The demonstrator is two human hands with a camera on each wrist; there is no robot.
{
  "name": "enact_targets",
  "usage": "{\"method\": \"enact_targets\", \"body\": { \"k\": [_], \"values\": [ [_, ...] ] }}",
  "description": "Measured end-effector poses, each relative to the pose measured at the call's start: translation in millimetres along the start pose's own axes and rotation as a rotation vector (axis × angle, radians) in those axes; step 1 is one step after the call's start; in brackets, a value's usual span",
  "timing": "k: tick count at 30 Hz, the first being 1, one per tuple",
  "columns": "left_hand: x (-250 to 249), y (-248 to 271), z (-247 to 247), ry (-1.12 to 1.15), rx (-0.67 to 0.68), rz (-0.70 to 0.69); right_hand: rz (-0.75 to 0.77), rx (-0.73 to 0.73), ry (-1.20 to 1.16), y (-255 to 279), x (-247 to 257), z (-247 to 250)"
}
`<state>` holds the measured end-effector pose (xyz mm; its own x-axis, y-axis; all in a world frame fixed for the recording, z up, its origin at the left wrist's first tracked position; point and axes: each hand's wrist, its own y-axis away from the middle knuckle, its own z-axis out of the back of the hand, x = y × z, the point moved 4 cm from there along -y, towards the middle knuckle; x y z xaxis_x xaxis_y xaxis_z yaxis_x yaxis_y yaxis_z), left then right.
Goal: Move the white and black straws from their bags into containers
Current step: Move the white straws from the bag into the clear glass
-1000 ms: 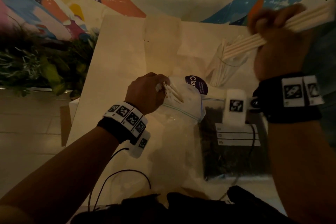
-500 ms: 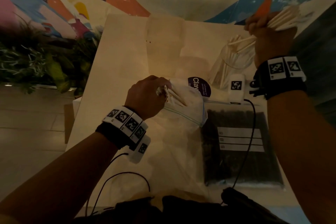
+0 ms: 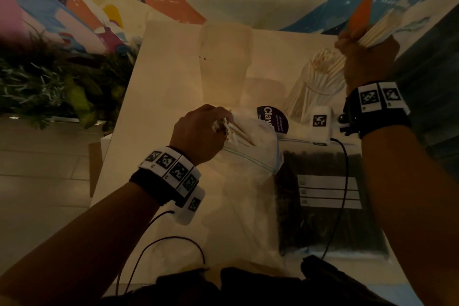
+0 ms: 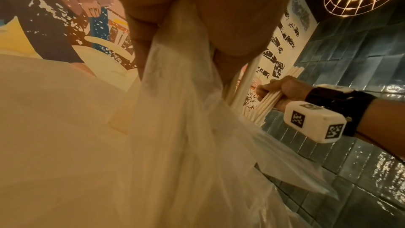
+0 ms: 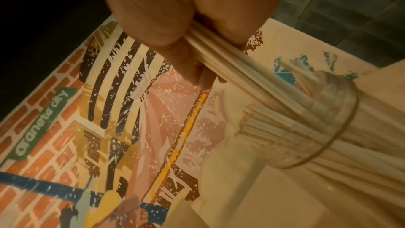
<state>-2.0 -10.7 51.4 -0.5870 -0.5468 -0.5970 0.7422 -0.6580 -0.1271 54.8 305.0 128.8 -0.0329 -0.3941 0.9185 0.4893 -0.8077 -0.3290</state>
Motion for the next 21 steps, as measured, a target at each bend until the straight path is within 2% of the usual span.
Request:
{"method": "enact_targets", "body": {
  "k": [1,4,5,6,8,10,12,17,19,21],
  "values": [
    [0.4,0.1,0.0,0.002,0.002,0.001,0.003,-0.041,0.126,-3.2,-4.1,3.8],
    [0.4,0.4,-0.3,0.008,0.0,0.002,0.126,-0.076,0.19,-6.6,0.4,6.8],
    [-0.1,0.2,-0.2,0.003,-0.002,0.002,0.114,-0.087,0.252,-8.8,-2.7,6.2],
    [-0.4,0.0,0.0,-0.002,-0.002,0.001,0.05,-0.083,0.359,-9.3,-7.2,5.3],
    [-0.1,-0.2,-0.4,-0.007,0.003,0.002,-0.182,-0.007,0.614,-10.3,-24.0,3.8],
    [0.0,0.4,0.0,-0.006,0.001,0.004,-0.294,0.078,0.715,-6.0,-32.8,2.2],
    [-0.1,1.1,0.9,0.004,-0.006,-0.001,-0.235,0.067,0.703,-4.8,-34.1,0.8],
    [1.8,1.0,-0.9,0.019,0.002,0.002,-0.07,-0.111,0.528,0.4,-25.4,4.9],
    [1.4,1.8,-0.6,0.023,-0.005,0.006,0.119,-0.206,0.391,6.9,-7.7,9.4],
    [-0.2,1.9,-0.3,0.016,-0.003,0.004,0.272,-0.193,0.406,9.2,3.5,7.4]
  ]
}}
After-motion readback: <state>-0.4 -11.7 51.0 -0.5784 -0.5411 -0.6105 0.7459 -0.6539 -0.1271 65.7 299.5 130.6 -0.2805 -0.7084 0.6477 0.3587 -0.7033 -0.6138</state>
